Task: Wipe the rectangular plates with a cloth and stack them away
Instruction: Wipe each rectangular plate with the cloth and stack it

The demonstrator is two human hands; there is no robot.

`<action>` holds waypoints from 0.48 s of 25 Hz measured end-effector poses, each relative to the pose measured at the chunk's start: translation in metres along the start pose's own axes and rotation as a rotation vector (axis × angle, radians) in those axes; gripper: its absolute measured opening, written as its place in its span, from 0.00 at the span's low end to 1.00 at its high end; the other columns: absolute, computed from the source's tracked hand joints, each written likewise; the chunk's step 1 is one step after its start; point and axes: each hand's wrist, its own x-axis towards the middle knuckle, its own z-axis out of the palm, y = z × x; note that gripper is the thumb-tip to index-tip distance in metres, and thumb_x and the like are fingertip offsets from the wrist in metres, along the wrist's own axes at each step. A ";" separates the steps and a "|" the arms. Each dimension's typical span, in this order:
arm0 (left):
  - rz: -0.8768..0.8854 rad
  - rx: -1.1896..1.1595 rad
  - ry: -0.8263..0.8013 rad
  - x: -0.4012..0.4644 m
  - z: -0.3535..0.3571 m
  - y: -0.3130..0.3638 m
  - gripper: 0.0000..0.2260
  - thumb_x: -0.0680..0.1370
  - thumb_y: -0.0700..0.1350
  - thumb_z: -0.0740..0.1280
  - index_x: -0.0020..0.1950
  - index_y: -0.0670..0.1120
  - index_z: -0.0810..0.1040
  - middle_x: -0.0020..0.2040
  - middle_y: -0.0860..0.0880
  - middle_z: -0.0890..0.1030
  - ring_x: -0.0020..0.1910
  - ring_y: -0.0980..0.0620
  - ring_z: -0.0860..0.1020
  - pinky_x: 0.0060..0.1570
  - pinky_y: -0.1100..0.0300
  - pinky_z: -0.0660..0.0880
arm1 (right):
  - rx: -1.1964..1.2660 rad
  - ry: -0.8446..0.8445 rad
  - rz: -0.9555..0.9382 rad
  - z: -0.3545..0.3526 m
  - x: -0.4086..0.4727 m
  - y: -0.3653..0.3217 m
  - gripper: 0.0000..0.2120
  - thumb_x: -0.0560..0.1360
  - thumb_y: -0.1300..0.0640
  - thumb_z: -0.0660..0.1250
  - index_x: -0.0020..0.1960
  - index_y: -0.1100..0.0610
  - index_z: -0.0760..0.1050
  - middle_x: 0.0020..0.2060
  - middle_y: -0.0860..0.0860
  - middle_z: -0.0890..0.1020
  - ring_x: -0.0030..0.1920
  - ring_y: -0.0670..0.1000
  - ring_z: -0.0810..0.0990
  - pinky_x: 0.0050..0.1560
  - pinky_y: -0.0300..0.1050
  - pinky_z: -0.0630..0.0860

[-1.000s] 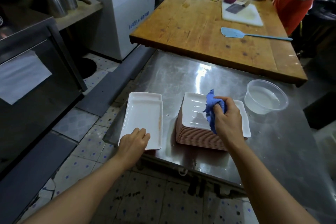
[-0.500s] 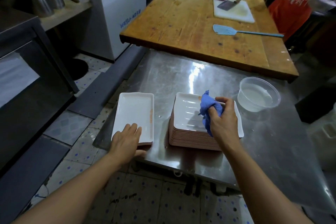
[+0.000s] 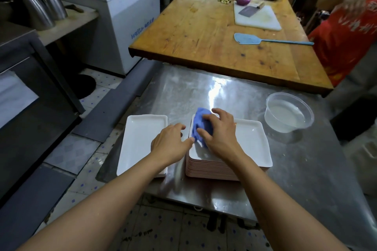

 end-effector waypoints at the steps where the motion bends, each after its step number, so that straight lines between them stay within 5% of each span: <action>1: -0.009 -0.010 -0.017 0.002 0.000 0.001 0.23 0.74 0.57 0.65 0.67 0.51 0.70 0.58 0.52 0.77 0.56 0.50 0.76 0.51 0.55 0.72 | -0.061 0.039 -0.020 0.000 -0.001 0.001 0.16 0.74 0.56 0.67 0.61 0.56 0.75 0.66 0.55 0.69 0.66 0.57 0.64 0.62 0.47 0.60; 4: -0.020 -0.044 -0.050 0.004 0.002 0.005 0.24 0.73 0.51 0.67 0.68 0.52 0.69 0.47 0.55 0.79 0.52 0.50 0.76 0.49 0.56 0.73 | -0.071 0.074 -0.162 0.002 -0.002 0.003 0.14 0.71 0.64 0.68 0.56 0.62 0.79 0.59 0.61 0.74 0.57 0.63 0.71 0.54 0.52 0.68; 7: -0.001 -0.087 -0.053 0.004 0.004 0.010 0.23 0.72 0.44 0.67 0.66 0.51 0.71 0.37 0.56 0.76 0.48 0.49 0.77 0.48 0.56 0.75 | -0.155 -0.120 -0.248 0.010 0.001 0.005 0.15 0.75 0.64 0.62 0.61 0.62 0.76 0.62 0.58 0.73 0.58 0.61 0.69 0.55 0.51 0.69; 12: -0.045 -0.102 -0.082 0.005 0.006 0.014 0.21 0.69 0.40 0.66 0.61 0.48 0.71 0.38 0.51 0.76 0.48 0.45 0.78 0.47 0.53 0.77 | -0.365 -0.151 -0.247 0.003 0.001 0.022 0.13 0.75 0.59 0.60 0.58 0.57 0.75 0.63 0.53 0.72 0.58 0.57 0.70 0.53 0.48 0.67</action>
